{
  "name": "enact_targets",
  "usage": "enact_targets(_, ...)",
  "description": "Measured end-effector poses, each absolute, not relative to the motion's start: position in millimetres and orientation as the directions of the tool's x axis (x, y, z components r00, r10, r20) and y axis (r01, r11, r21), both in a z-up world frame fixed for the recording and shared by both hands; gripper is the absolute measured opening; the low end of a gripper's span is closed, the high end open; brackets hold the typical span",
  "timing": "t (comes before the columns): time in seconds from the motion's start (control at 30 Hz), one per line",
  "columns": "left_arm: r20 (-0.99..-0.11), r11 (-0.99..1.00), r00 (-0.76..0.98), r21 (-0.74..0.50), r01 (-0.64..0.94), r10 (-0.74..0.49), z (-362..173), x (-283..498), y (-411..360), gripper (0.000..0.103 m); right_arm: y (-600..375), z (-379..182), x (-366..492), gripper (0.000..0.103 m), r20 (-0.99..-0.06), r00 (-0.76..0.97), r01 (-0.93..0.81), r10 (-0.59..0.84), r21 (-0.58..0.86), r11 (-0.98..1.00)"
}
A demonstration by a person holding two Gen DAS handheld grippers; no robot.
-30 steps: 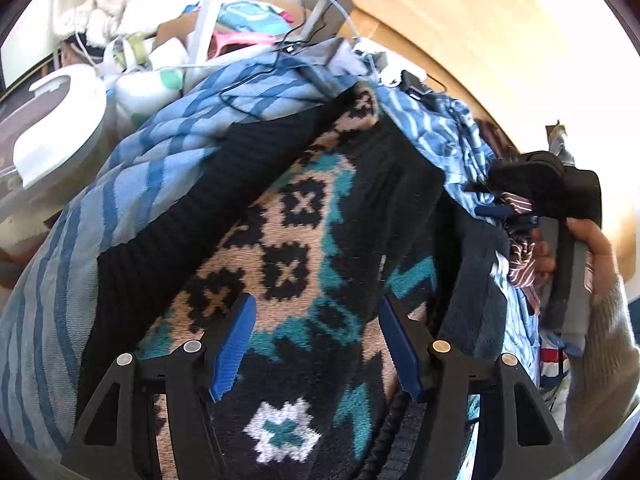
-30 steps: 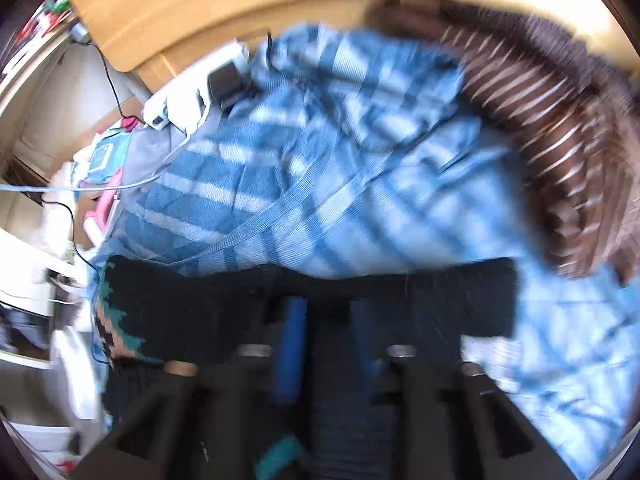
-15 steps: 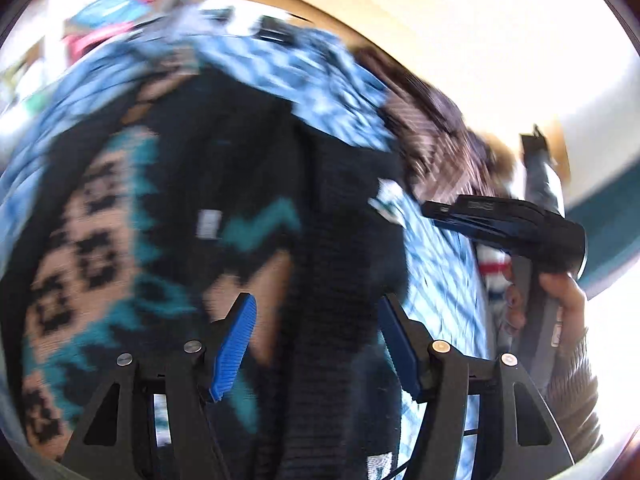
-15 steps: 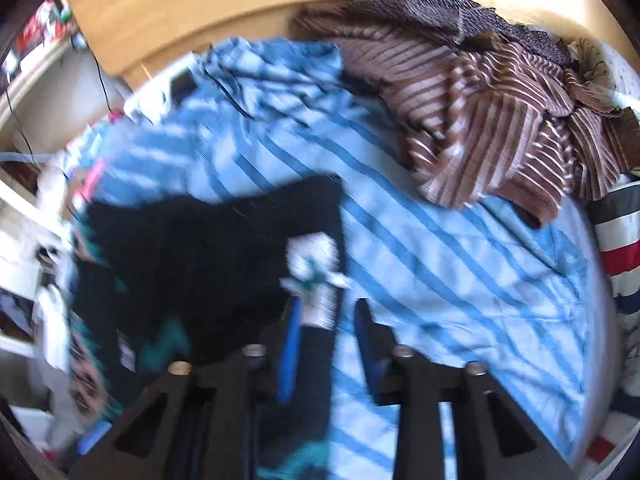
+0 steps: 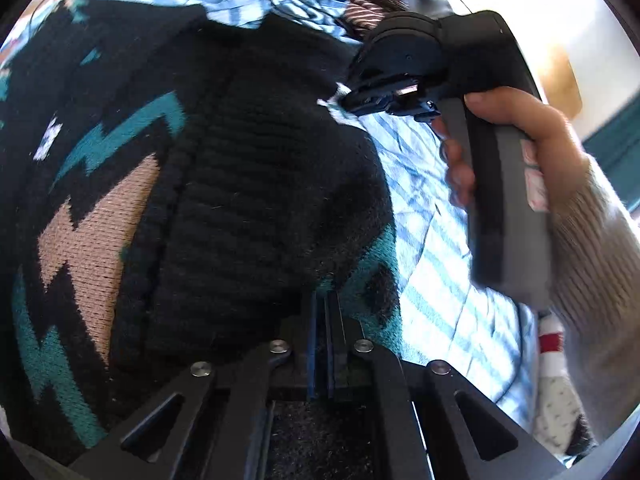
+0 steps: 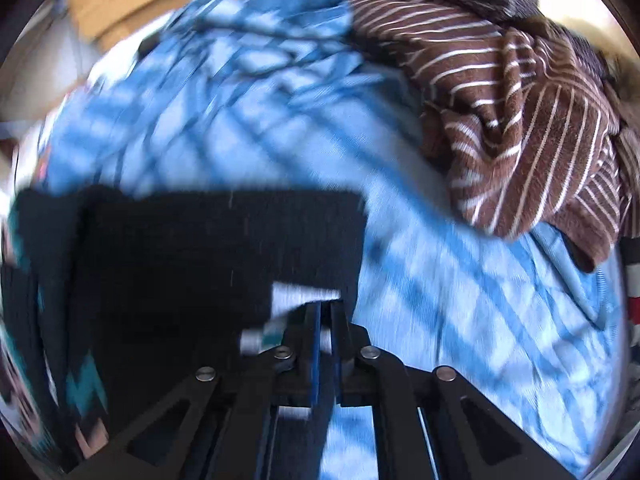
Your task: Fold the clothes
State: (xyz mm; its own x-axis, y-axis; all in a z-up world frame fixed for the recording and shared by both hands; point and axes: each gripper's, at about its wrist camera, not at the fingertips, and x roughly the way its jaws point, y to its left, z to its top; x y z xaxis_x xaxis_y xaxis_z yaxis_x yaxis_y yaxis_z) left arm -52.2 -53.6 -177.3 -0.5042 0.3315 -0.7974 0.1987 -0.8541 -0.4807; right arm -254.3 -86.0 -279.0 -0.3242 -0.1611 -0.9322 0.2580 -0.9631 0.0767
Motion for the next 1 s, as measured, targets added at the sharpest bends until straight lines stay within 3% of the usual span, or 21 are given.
enact_targets(0.17,-0.762,-0.813,-0.566,-0.525,0.252,0.316,-157.7,-49.8,-82.2,0.005,-81.9,-252.9,-240.7,0.015,-0.908,-0.314,0.266,-0.278,0.197,-0.944)
enact_targets(0.27,-0.777,-0.814,-0.543,-0.517,0.264,0.318,-164.3,-60.0,-90.1,0.005,-96.9,-248.4,-222.5,0.026,-0.914,-0.297,0.35,-0.277,0.166,-0.922)
enact_targets(0.4,-0.785,-0.782,-0.495,-0.553,0.288,0.372,-190.9,-69.3,-97.2,0.005,-111.0,-267.2,-228.1,0.023,-0.935,-0.275,0.344,-0.223,0.121,-0.931)
enact_targets(0.67,-0.766,-0.702,-0.456,-0.621,0.347,0.453,-180.4,-65.9,-117.0,0.005,-121.7,-258.1,-266.9,0.024,-0.939,-0.272,0.244,-0.211,0.145,-0.959)
enact_targets(0.7,-0.776,-0.699,-0.439,-0.615,0.364,0.454,-177.4,-62.1,-122.5,0.005,-114.9,-251.7,-256.9,0.028,-0.933,-0.264,0.242,-0.245,0.182,-0.953)
enact_targets(0.73,-0.784,-0.696,-0.421,-0.608,0.381,0.455,-174.3,-58.3,-128.0,0.005,-107.7,-245.3,-246.2,0.038,-0.925,-0.257,0.239,-0.28,0.22,-0.946)
enact_targets(0.77,-0.793,-0.694,-0.403,-0.601,0.397,0.456,-172.5,-52.5,-132.9,0.005,-97.6,-239.7,-230.5,0.04,-0.915,-0.251,0.233,-0.316,0.26,-0.937)
enact_targets(0.9,-0.802,-0.677,-0.357,-0.596,0.431,0.479,-169.0,-24.9,-157.7,0.005,-47.0,-227.2,-151.8,0.039,-0.892,-0.244,0.208,-0.381,0.336,-0.919)
enact_targets(1.0,-0.808,-0.681,-0.368,-0.588,0.437,0.461,-157.7,1.0,-164.1,0.005,-41.9,-231.5,-114.6,0.033,-0.911,-0.212,0.241,-0.353,0.302,-0.922)
